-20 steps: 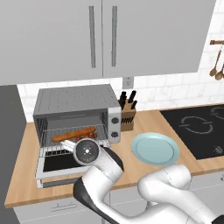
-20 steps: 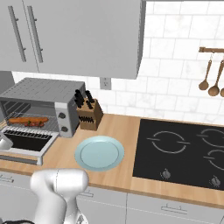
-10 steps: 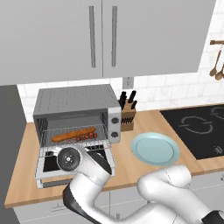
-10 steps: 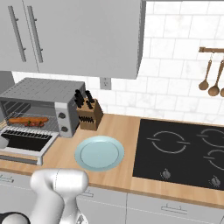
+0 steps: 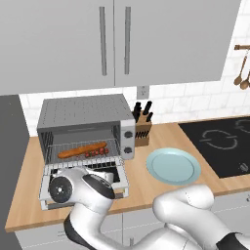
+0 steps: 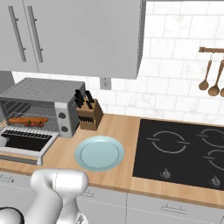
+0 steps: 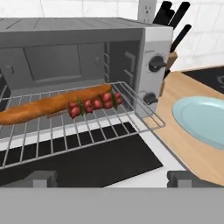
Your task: Pick up the kebab skewer and baguette bread, and place them inside the toaster oven. Close the toaster oven door and start by setting the timer.
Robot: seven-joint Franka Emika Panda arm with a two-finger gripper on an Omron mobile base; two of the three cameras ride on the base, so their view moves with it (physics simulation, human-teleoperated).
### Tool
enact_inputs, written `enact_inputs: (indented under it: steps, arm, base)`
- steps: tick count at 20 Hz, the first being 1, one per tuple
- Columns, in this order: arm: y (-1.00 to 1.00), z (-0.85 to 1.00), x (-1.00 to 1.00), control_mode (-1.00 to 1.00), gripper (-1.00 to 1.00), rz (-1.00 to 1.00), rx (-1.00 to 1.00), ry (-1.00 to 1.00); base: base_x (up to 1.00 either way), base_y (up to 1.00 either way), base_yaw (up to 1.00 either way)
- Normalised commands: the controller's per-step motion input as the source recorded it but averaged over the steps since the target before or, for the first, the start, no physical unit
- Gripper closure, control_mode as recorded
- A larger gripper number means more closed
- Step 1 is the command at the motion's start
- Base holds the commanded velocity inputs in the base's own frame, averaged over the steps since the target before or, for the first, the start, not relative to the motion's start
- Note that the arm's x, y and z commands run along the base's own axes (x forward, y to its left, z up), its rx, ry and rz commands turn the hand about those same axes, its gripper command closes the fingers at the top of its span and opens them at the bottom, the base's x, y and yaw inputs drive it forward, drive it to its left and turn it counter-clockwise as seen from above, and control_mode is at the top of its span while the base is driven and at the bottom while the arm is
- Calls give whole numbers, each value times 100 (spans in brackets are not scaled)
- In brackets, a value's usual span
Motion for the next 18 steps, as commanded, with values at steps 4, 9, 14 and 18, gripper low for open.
enact_inputs:
  steps: [4, 9, 14, 18]
  arm:
    - [16, 0, 10, -100, -100, 0, -16, -1]
    - [5, 0, 14, -100, -100, 0, -12, 0]
    - [5, 0, 20, -100, -100, 2, -2, 0]
    - [5, -19, 4, -100, -100, 17, 0, -3]
  base:
    - [0, 0, 0]
    - [0, 0, 0]
    - [0, 0, 0]
    - [0, 0, 0]
